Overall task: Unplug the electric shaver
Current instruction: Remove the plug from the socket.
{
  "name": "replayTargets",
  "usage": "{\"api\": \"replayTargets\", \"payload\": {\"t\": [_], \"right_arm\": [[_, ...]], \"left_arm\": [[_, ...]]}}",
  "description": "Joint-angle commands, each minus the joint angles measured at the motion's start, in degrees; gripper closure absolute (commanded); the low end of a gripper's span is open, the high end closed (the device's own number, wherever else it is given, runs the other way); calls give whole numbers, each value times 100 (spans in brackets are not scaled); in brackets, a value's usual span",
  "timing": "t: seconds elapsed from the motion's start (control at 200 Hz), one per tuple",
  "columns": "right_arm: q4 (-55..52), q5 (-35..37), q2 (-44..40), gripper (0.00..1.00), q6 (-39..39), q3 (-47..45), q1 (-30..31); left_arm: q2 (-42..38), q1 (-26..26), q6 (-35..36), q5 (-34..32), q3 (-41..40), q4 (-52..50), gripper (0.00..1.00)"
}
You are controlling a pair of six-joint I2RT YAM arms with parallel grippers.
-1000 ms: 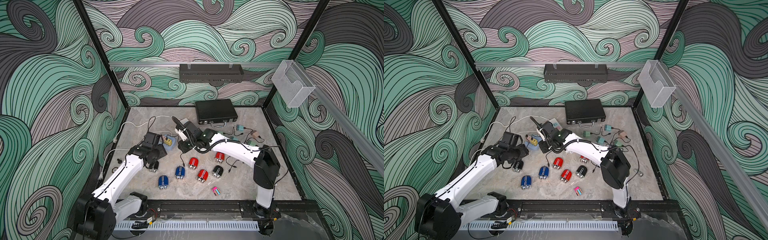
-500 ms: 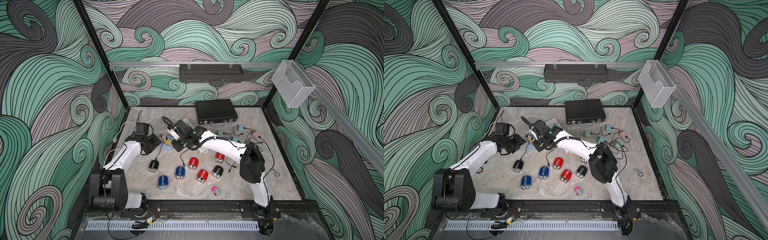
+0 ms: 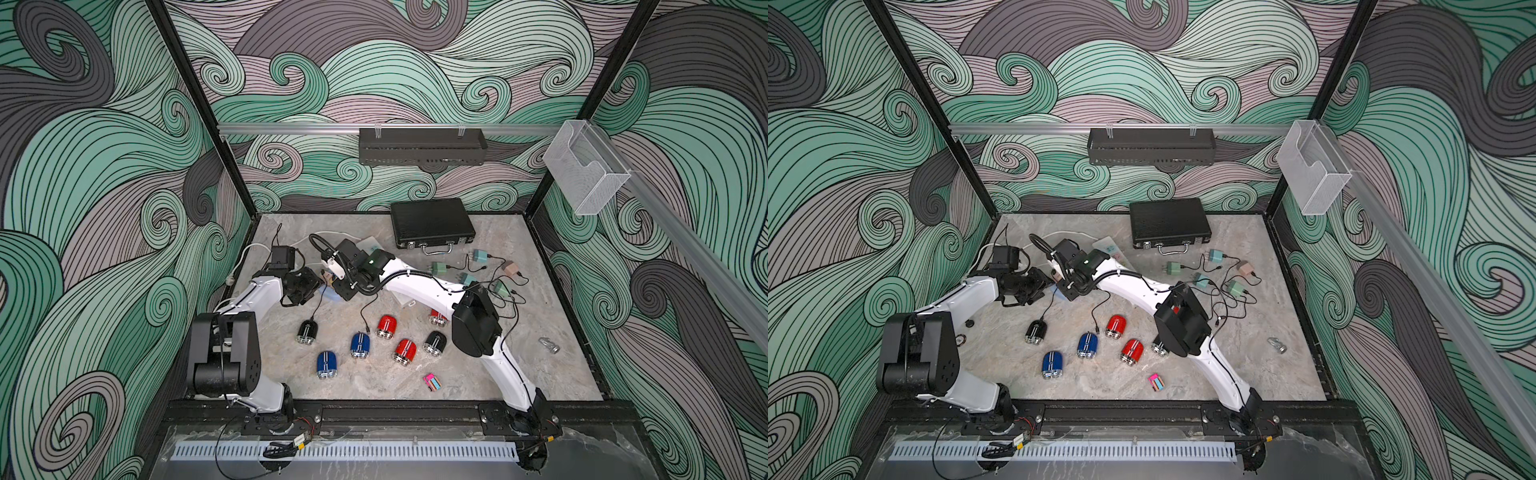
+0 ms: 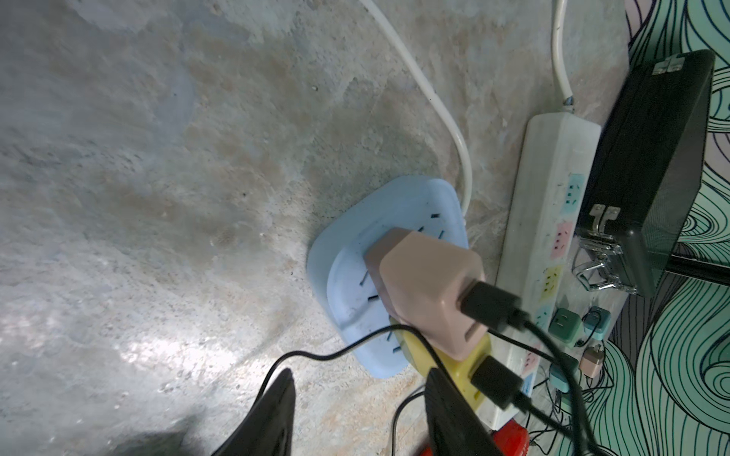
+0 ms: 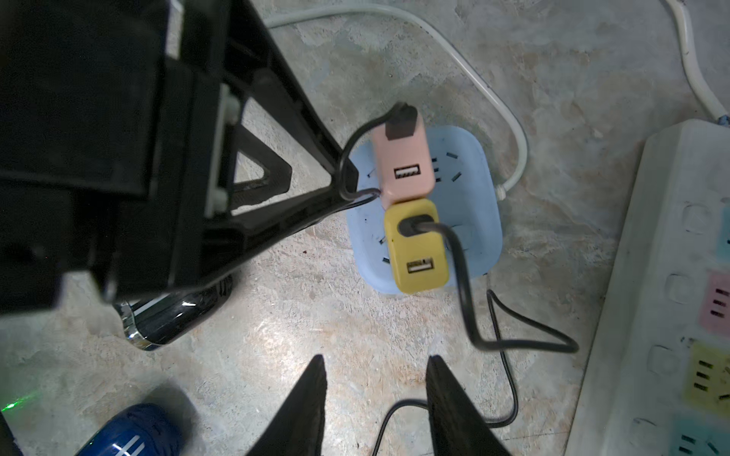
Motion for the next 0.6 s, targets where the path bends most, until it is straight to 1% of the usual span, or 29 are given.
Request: {"api": "replayTargets", "payload": {"t": [0.0,0.245,0.5,0.595], "right_arm": [[-280,128,188,55,-342,312,-17],[-363,102,368,51,-432,497,-224],[-383,-172,430,46,-690,591,-323],[-441,-250,522,46,-759,731,-338]], "left_arm": [[156,97,80,184,4,196,48],[228,149,202,111,11,113,50],[418,175,212,161,-39,221,53],[475,181,212,157,-53,255,54]]}}
